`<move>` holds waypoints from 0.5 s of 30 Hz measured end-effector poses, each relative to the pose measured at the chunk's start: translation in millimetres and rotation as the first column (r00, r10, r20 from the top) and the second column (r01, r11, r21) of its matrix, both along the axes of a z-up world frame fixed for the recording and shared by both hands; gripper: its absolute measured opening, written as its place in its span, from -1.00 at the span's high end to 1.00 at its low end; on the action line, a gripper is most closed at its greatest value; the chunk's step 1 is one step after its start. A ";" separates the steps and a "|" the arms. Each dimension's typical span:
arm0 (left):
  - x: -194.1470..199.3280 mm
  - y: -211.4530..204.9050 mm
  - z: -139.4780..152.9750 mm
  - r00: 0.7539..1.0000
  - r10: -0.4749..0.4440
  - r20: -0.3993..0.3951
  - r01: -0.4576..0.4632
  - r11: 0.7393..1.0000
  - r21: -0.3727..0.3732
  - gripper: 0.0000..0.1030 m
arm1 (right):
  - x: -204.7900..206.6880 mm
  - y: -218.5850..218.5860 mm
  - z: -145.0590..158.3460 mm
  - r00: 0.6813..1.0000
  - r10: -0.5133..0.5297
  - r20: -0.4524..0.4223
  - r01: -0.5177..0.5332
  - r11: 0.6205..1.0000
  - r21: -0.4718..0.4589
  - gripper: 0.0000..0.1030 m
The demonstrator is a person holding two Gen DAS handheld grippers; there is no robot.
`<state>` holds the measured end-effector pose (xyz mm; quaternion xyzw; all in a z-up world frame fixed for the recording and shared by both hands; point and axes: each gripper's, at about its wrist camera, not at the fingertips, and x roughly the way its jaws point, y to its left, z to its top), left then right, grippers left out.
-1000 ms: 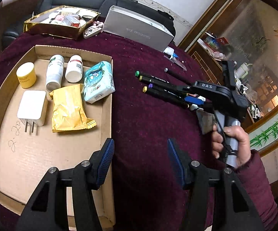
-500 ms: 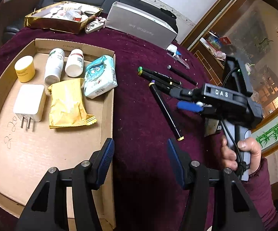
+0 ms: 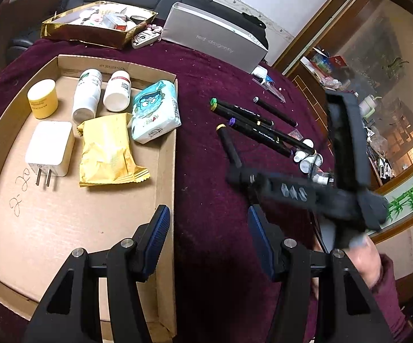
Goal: Organize objects
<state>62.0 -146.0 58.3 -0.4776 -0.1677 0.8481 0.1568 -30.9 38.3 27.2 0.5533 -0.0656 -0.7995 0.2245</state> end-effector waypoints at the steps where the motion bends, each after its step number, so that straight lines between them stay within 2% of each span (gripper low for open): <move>1: 0.6 1.2 0.5 1.000 -0.002 -0.002 0.002 1.000 -0.005 0.02 | 4.2 1.3 -0.2 1.000 0.010 0.026 -0.009 0.999 -0.038 0.35; 4: -1.2 7.1 1.3 1.000 -0.011 -0.005 0.010 0.999 -0.030 0.02 | 19.0 32.1 14.9 0.999 -0.024 0.037 0.030 0.987 -0.157 0.24; 6: -5.3 15.0 0.7 1.000 -0.020 -0.003 0.020 0.998 -0.052 0.02 | 27.9 59.4 30.7 0.997 -0.074 -0.011 0.071 0.982 -0.172 -0.06; 7: -8.8 22.0 -0.3 1.000 -0.027 -0.004 0.027 0.997 -0.074 0.02 | 32.8 76.7 39.5 0.992 -0.116 -0.049 0.107 0.981 -0.162 -0.12; 10: -22.6 41.0 -5.7 0.999 -0.035 -0.011 0.033 0.987 -0.156 0.02 | 45.0 127.0 57.1 0.967 -0.226 -0.118 0.205 0.965 -0.165 -0.15; 14: -51.7 67.9 -18.9 1.000 -0.017 -0.009 0.014 0.957 -0.291 0.03 | 55.0 179.0 62.9 0.937 -0.325 -0.125 0.294 0.931 -0.217 -0.15; 15: -56.8 72.2 -22.0 1.000 -0.017 0.001 0.016 0.953 -0.302 0.03 | 58.2 190.5 62.1 0.931 -0.344 -0.122 0.311 0.922 -0.229 -0.15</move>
